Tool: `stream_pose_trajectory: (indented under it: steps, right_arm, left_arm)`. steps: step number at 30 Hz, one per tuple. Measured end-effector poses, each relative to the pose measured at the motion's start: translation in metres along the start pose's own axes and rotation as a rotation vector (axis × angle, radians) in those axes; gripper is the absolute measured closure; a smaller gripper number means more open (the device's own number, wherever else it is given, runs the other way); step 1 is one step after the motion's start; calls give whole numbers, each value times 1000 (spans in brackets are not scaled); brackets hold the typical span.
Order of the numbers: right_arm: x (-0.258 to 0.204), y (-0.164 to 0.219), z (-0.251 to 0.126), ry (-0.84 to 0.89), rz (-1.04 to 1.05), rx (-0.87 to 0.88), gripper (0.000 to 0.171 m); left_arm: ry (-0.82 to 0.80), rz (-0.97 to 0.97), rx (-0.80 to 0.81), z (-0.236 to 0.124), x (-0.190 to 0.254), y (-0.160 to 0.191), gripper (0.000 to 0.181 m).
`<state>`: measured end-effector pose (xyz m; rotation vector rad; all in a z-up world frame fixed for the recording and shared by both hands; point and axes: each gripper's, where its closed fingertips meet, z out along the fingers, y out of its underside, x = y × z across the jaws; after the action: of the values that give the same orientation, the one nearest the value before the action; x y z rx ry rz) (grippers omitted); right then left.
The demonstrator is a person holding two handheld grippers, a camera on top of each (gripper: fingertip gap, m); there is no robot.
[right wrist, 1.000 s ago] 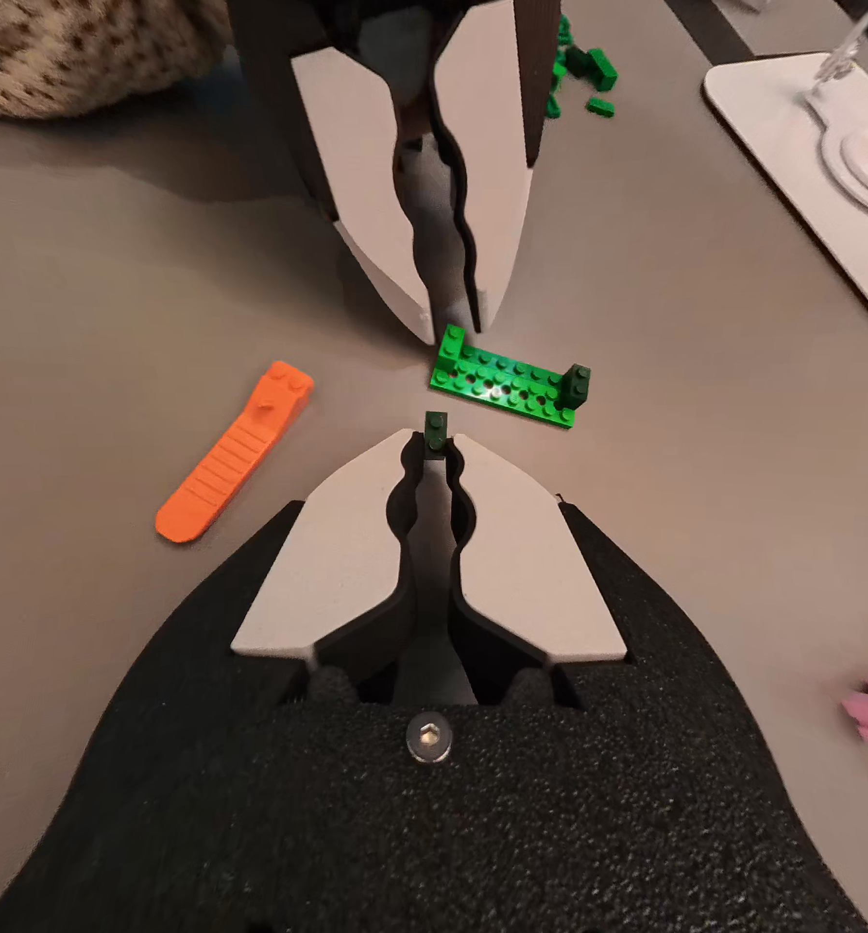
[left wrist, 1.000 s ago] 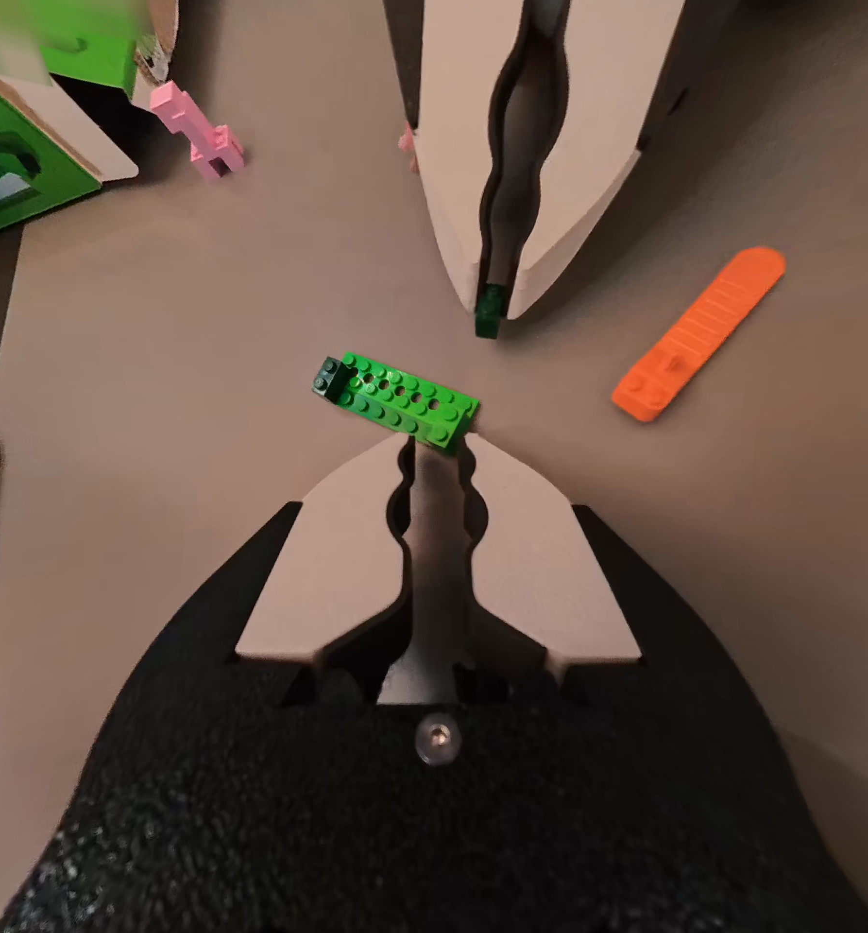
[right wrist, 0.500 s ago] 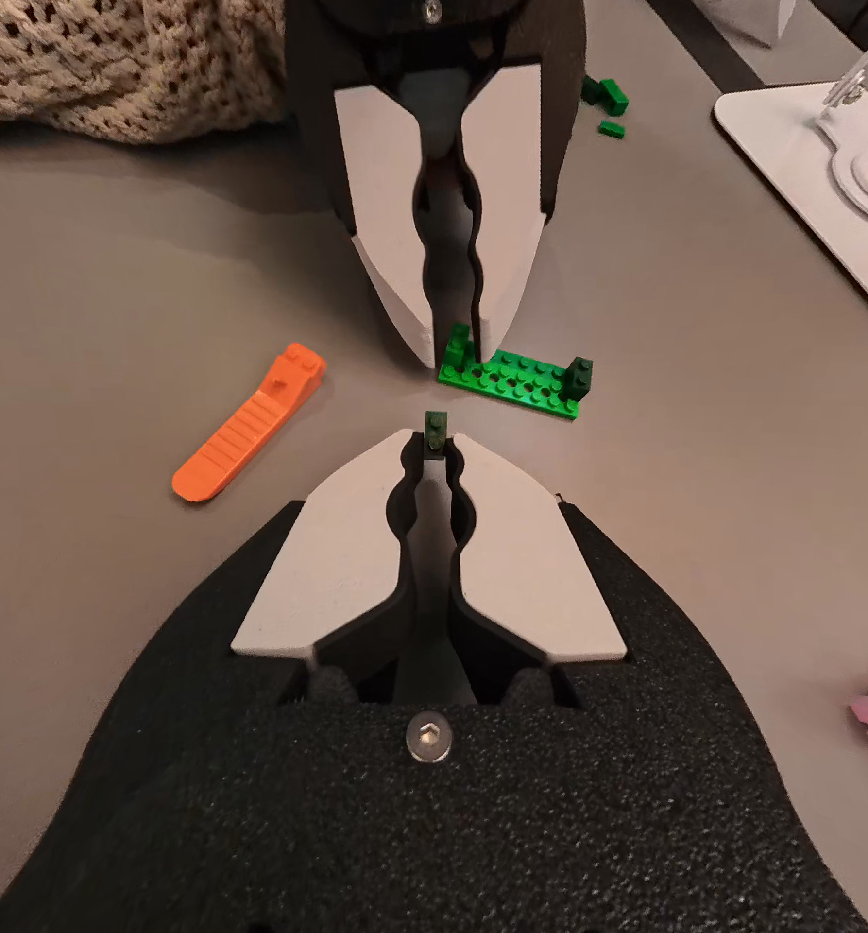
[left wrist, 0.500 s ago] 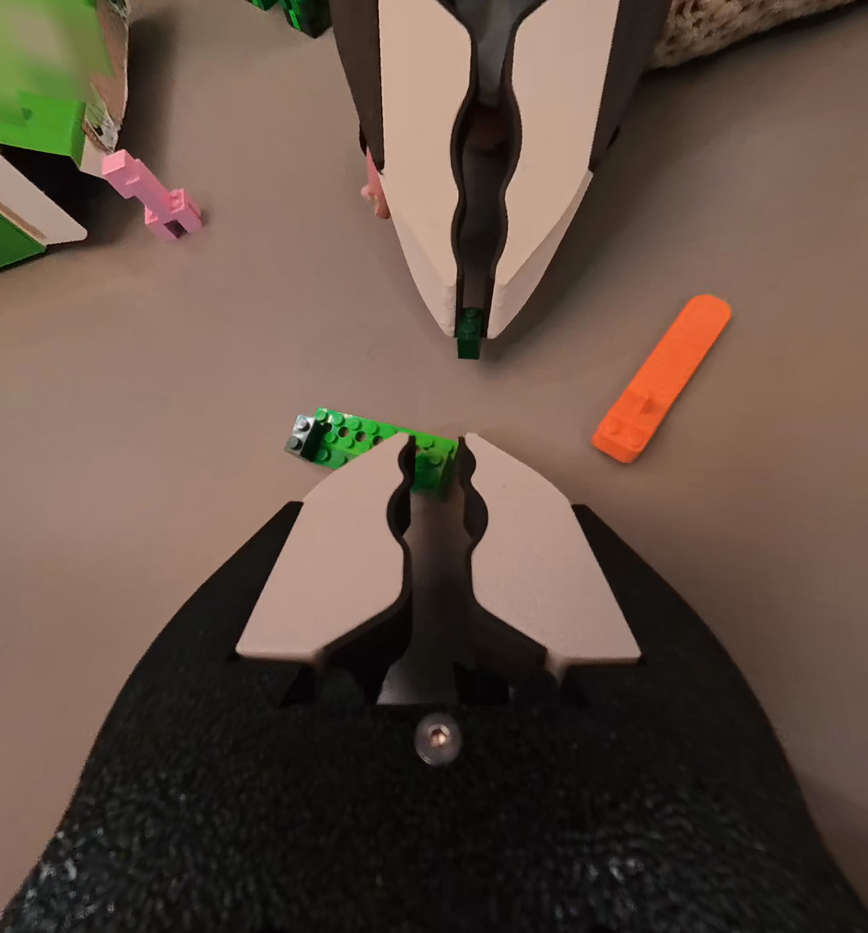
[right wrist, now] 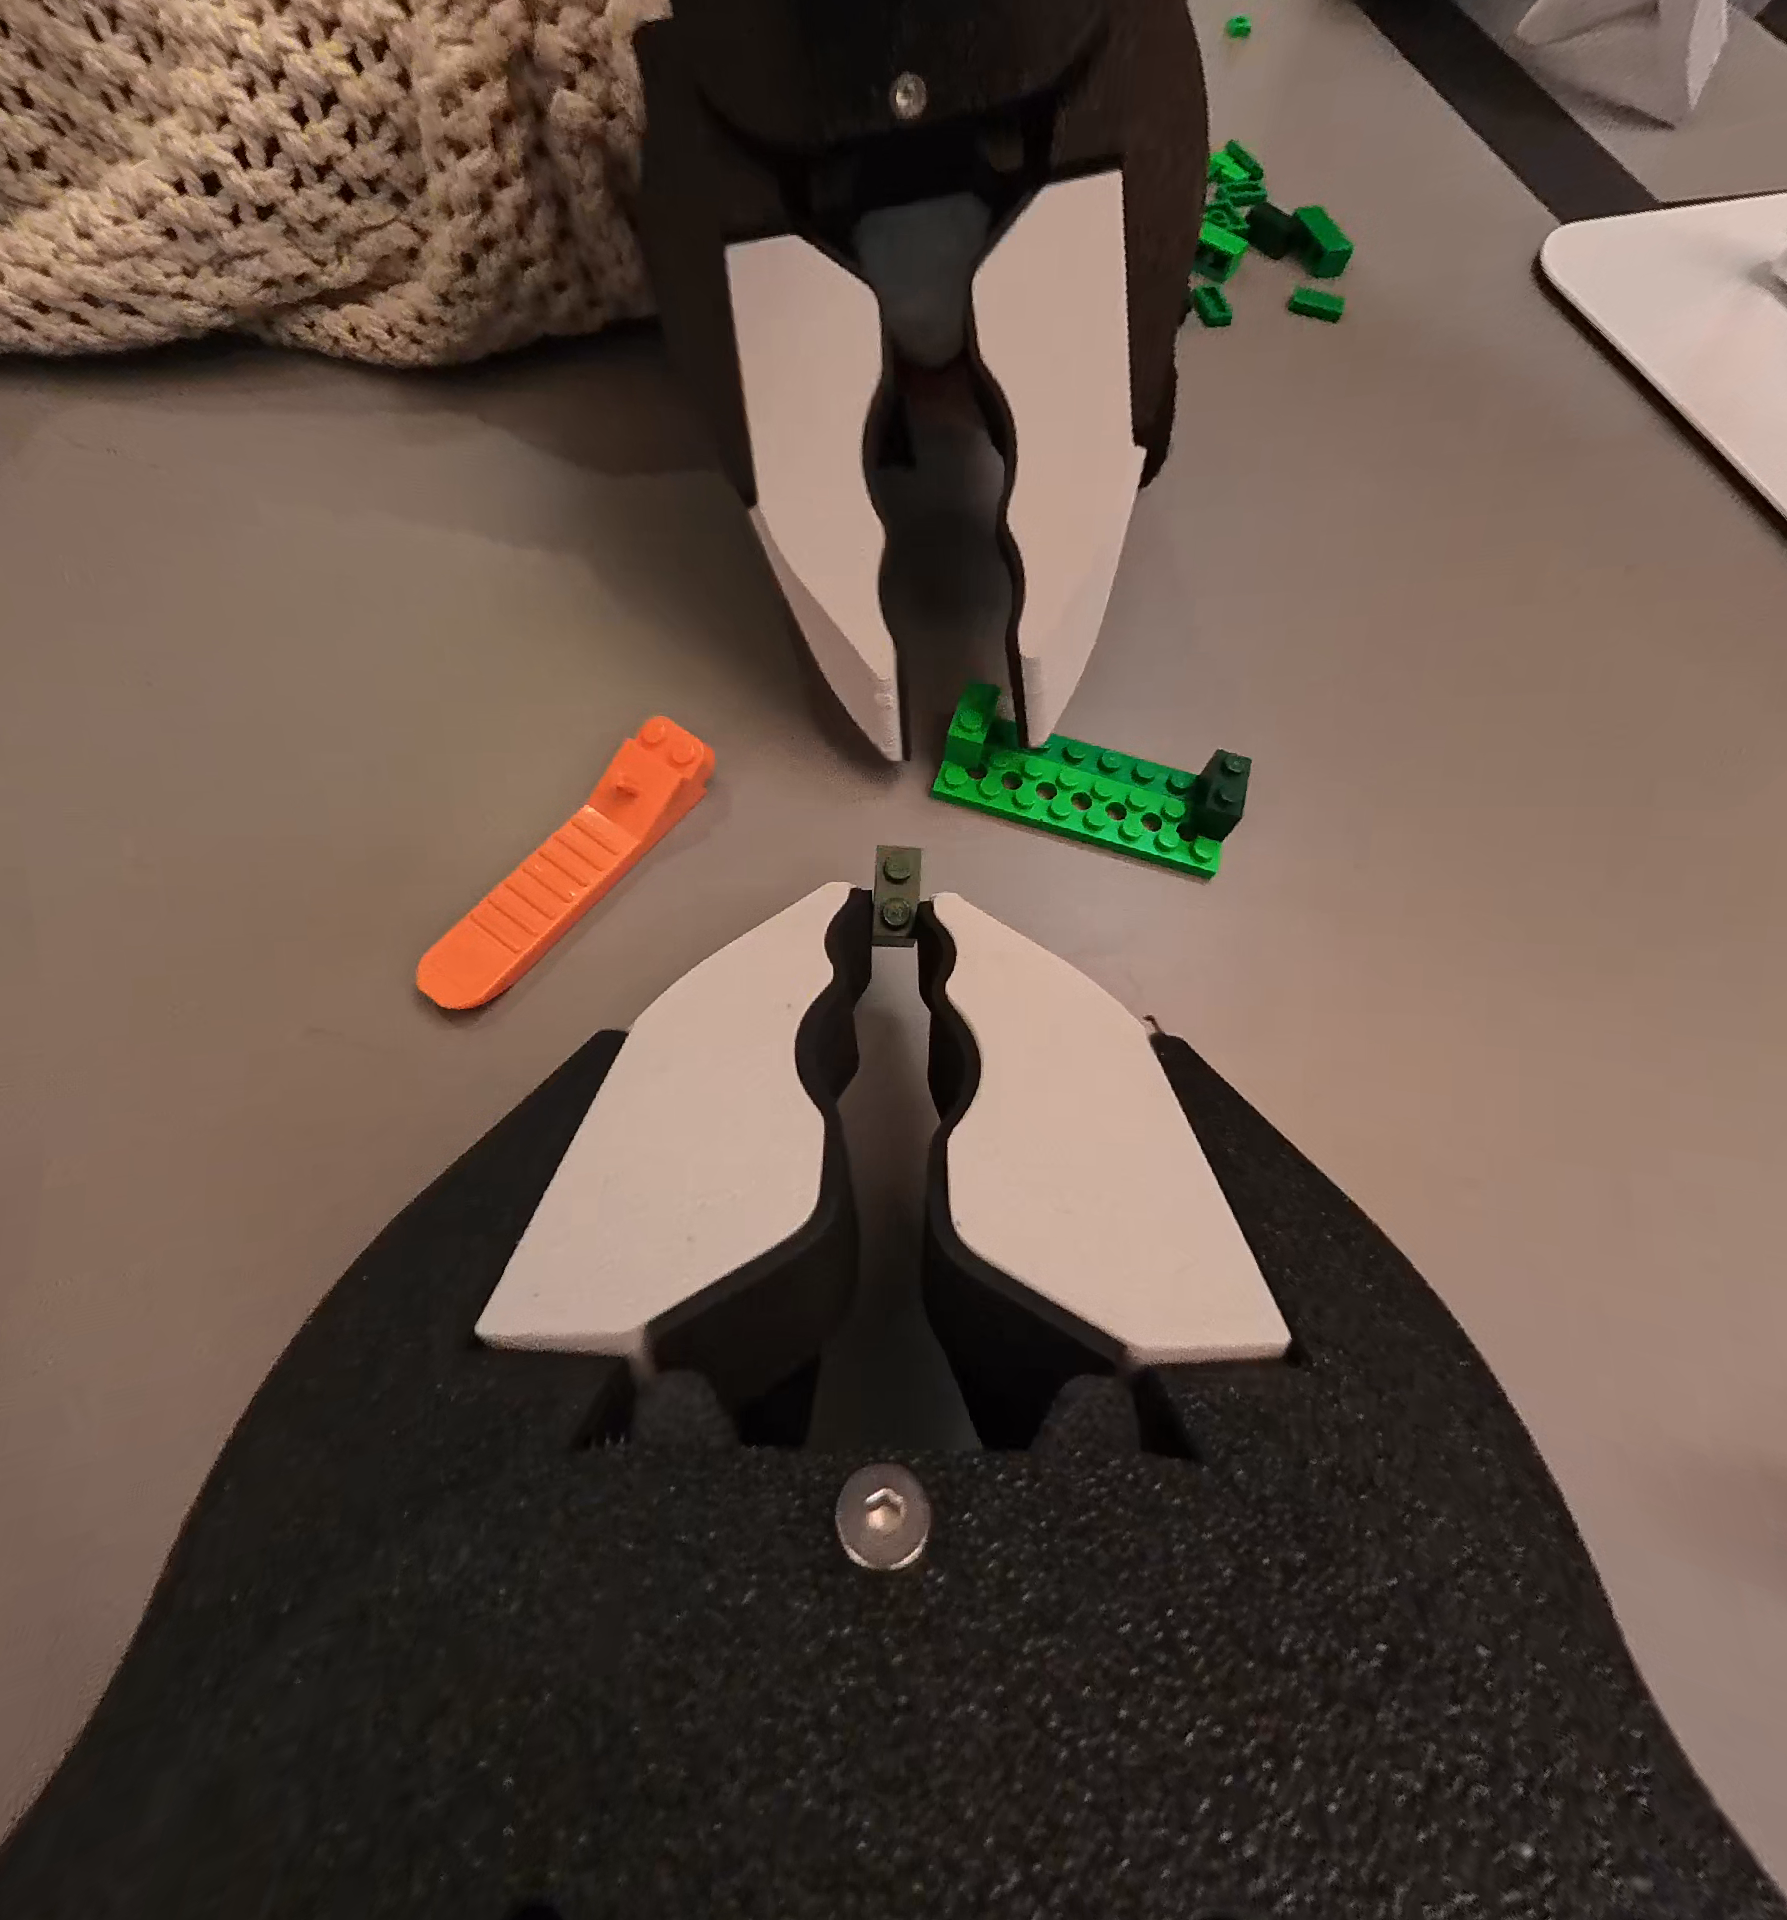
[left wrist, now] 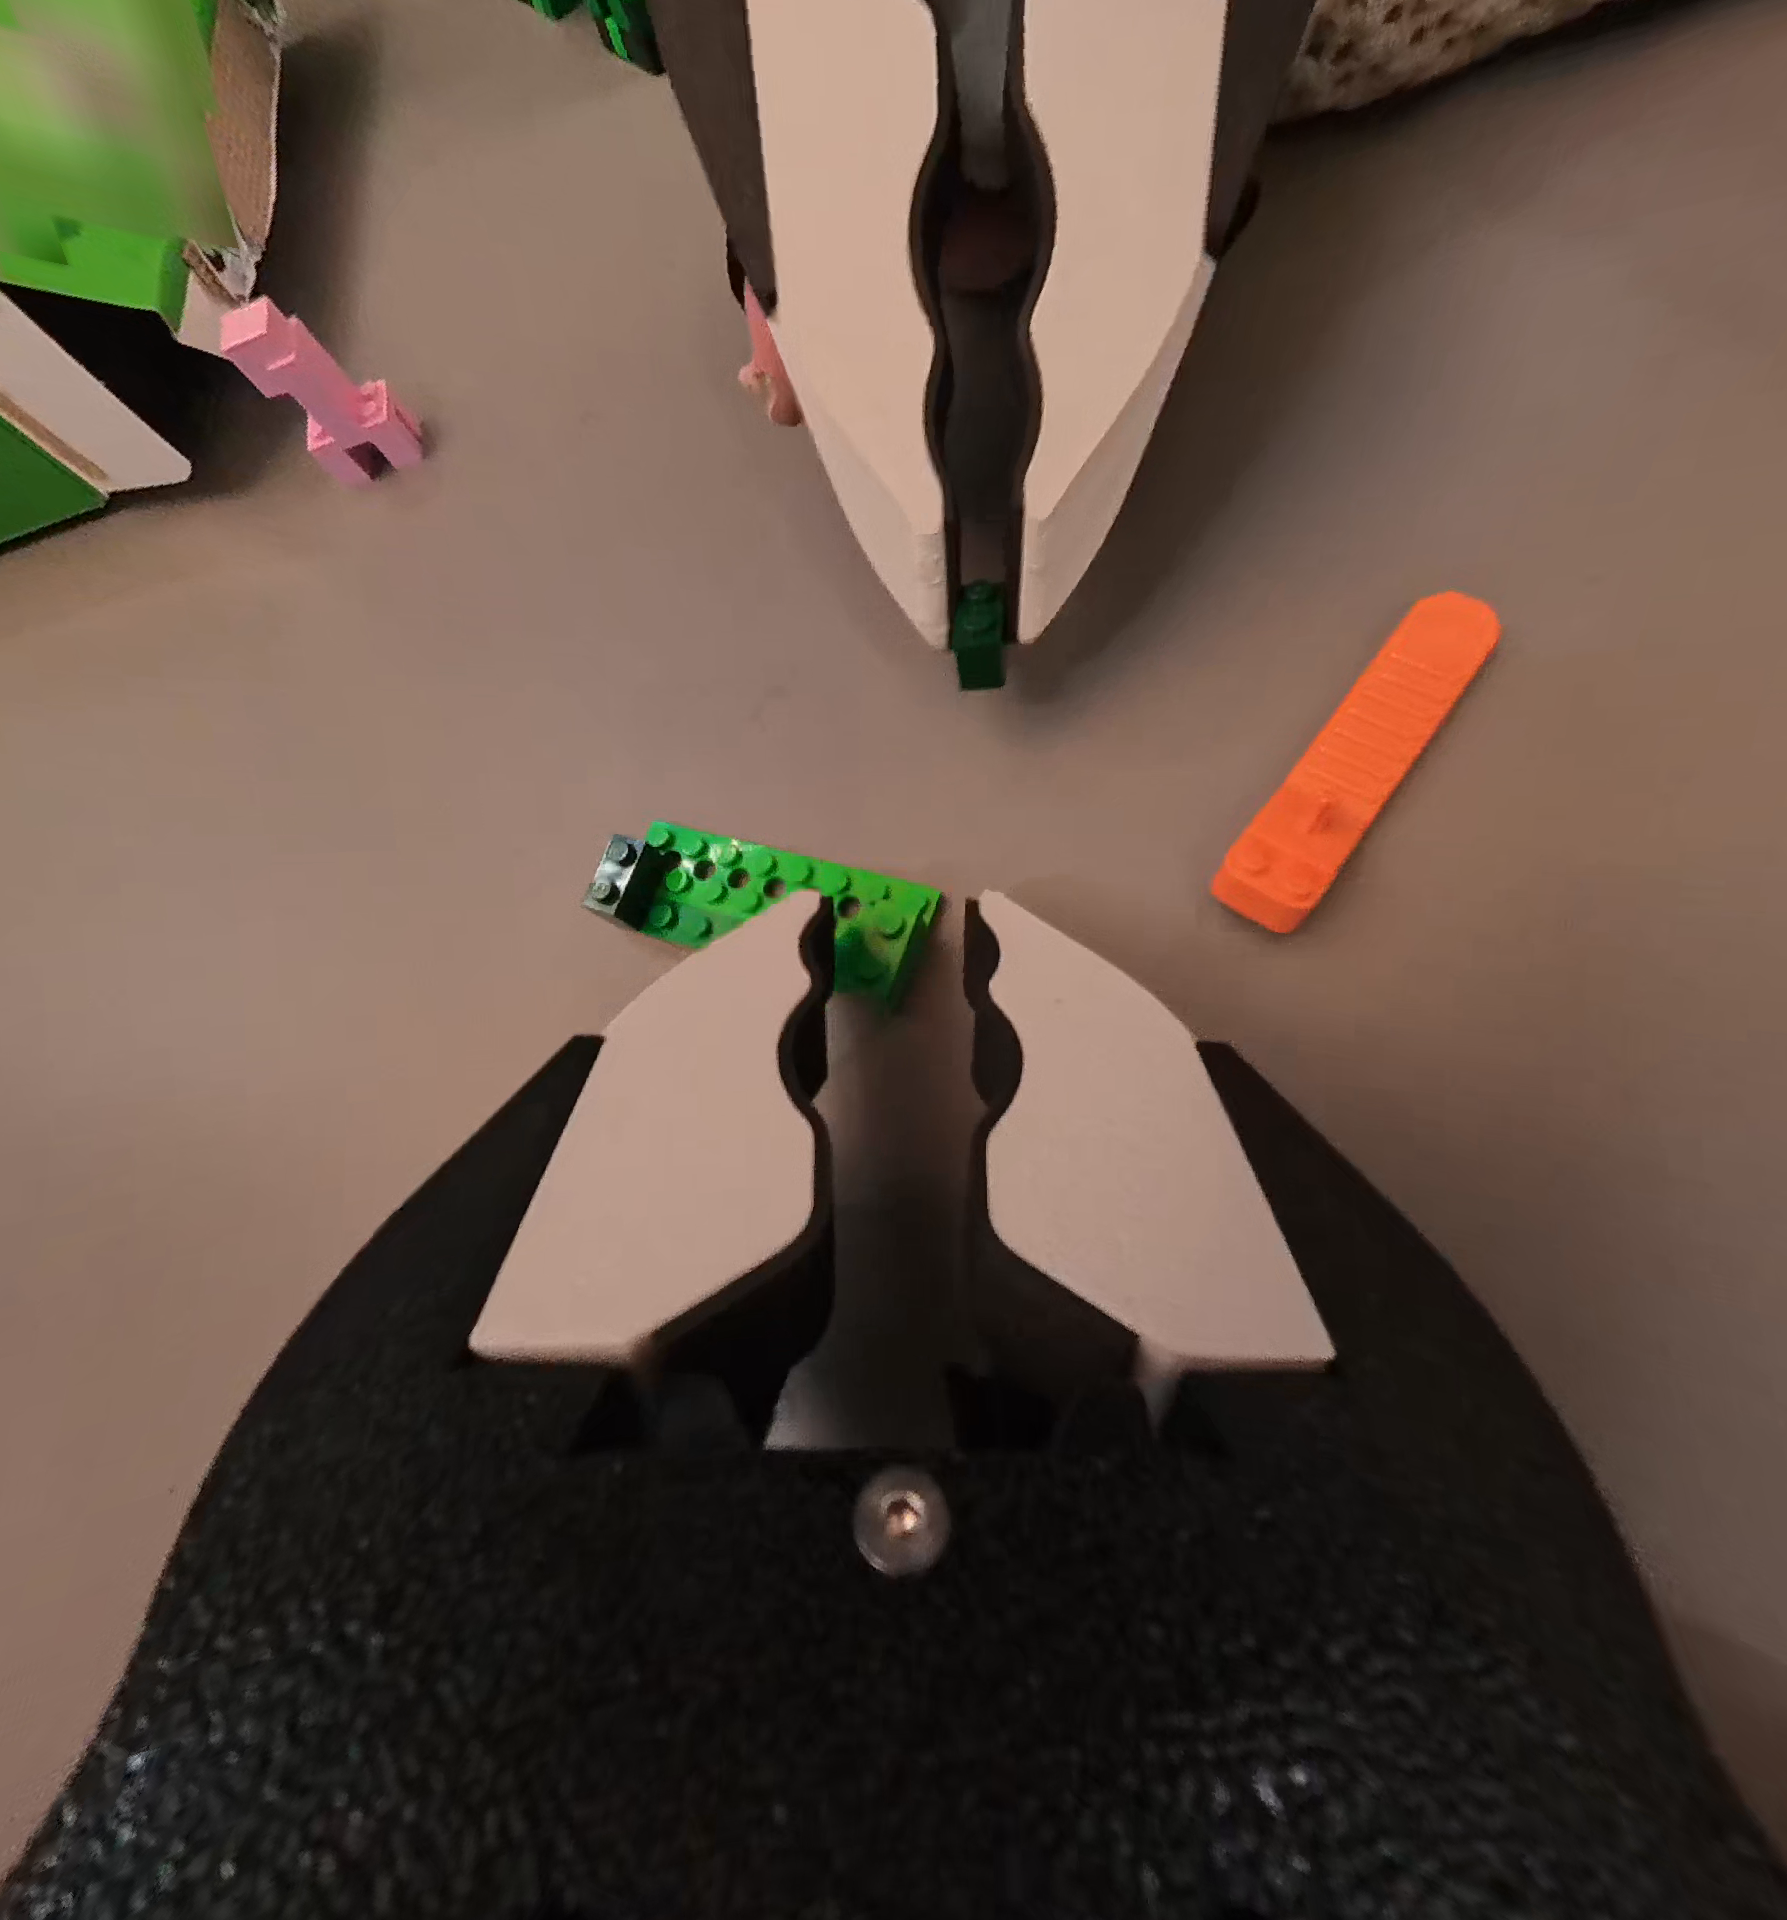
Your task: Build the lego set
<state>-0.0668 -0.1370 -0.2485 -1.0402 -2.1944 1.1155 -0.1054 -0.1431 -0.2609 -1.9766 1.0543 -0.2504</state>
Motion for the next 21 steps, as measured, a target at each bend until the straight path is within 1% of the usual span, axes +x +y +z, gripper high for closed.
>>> stream_pose_trajectory:
  steps: [6, 10, 15, 19, 21]
  right_arm:
    - [-1, 2, 2, -25, -17, -17, 164]
    - [3, 1, 3, -23, -29, -13, 164]
    - [8, -2, 4, -31, -43, 1, 164]
    - [13, -3, 5, -28, -69, 8, 163]
    - [14, -4, 4, -38, -87, 14, 164]
  left_arm:
    - [0, -38, 20, -6, -6, 4, 166]
    - [0, -25, -14, -2, -5, 8, 169]
    - [-13, -13, -17, -1, -6, 8, 171]
    - [-73, 12, -13, 0, -9, 5, 173]
    - [-131, 13, -15, 0, -12, 3, 174]
